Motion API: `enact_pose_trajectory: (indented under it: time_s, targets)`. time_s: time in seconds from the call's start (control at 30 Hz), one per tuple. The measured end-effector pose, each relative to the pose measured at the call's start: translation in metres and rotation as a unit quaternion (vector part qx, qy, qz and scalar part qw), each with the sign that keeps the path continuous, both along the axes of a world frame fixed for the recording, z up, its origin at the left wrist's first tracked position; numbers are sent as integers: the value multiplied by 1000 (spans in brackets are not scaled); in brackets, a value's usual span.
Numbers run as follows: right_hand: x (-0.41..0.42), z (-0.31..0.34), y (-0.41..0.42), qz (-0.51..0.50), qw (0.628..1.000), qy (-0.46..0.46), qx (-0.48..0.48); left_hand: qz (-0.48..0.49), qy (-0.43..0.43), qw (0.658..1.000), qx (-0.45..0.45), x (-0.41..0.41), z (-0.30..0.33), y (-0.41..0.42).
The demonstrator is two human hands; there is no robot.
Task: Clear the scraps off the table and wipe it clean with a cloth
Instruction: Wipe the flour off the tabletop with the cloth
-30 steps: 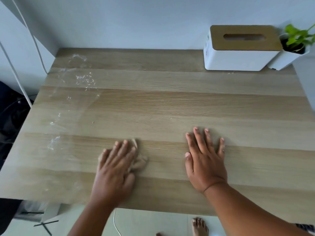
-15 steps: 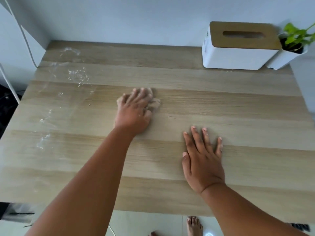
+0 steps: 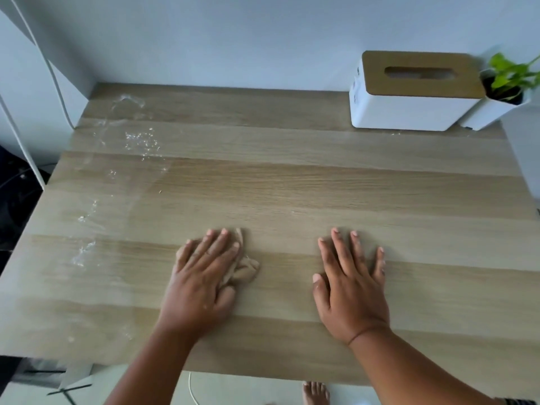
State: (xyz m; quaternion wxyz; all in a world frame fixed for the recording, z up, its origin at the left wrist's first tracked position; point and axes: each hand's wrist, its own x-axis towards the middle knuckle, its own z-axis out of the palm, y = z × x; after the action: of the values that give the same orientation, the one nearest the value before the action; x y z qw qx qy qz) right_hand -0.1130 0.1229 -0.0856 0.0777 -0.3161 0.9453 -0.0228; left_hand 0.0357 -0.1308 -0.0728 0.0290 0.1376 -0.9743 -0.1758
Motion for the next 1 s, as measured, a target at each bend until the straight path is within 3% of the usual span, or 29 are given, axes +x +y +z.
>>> enact_pose_trajectory:
  time_s: [0.17, 0.23, 0.4, 0.63, 0.87, 1.0]
  targets:
    - [0, 1, 1, 3, 1000, 2, 3, 185, -31, 982, -19, -71, -5, -52]
    - [1, 1, 1, 5, 1000, 4, 4, 213, -43, 976, -23, -108, -9, -65]
    - [0, -1, 2, 7, 1000, -1, 5, 143, -44, 989, -19, -161, -10, -60]
    - [0, 0, 2, 8, 1000, 13, 1, -8, -38, 999, -17, -123, -4, 1]
    - [1, 6, -1, -1, 1000, -4, -6, -31, -36, 999, 16, -43, -3, 55]
    - [2, 13, 0, -3, 1000, -25, -5, 3, -43, 999, 17, 8, 4, 71]
